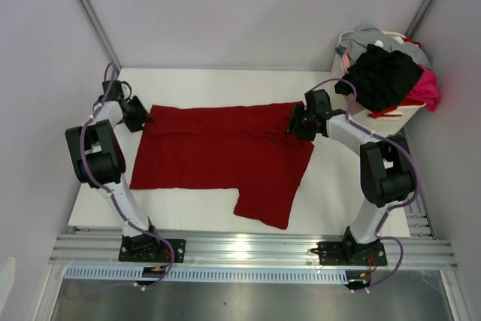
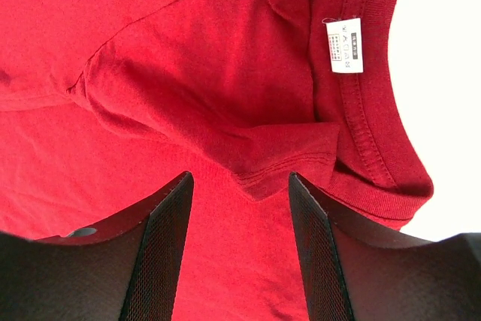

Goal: Fold and stack the t-shirts
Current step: Fold the flattened tshirt in 1/3 of the way

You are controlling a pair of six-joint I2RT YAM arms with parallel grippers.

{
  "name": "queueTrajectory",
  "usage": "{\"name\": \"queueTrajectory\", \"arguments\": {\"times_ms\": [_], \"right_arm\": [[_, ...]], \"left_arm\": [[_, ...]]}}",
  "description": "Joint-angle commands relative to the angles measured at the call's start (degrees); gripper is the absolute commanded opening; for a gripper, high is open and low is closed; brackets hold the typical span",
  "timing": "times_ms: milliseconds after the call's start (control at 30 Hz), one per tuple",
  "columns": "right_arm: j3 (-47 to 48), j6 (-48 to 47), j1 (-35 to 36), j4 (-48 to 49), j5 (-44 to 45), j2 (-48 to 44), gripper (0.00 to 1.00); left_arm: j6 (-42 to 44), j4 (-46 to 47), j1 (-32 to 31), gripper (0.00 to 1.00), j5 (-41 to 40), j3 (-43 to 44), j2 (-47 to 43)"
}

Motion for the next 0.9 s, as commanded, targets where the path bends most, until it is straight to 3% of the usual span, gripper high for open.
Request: {"name": "queueTrajectory", "arguments": {"times_ms": [0,400,500,700,867], "right_arm": [[0.39,1.07,0.25,0.53,1.29,-2.37,0.58],[0.66,0.89,0.26,-0.62,1.82,-3.78,0.58],[0.48,0.98,0.43,-0.18,1.73,-3.69,0.58],[0.92,0.72,0.96,-0.09,1.47,-3.43,0.58],[1.36,0.37,1.49,-0.70,2.26,-3.60,0.57]], "left_arm": [[1.63,-4.05,-0.80,0.51,-4.14,4.60,1.46],[4.35,-12.93,-0.80,0.54,-5.55,7.59,2.86],[5.24,-13.29,-0.80,0.39,-5.20,7.77,2.95],[5.15,-15.04,-1.76,0.40,-6.51,10.05,4.01],[5.76,-15.40,-1.77,0.33,-6.08,11.54,5.06]]}}
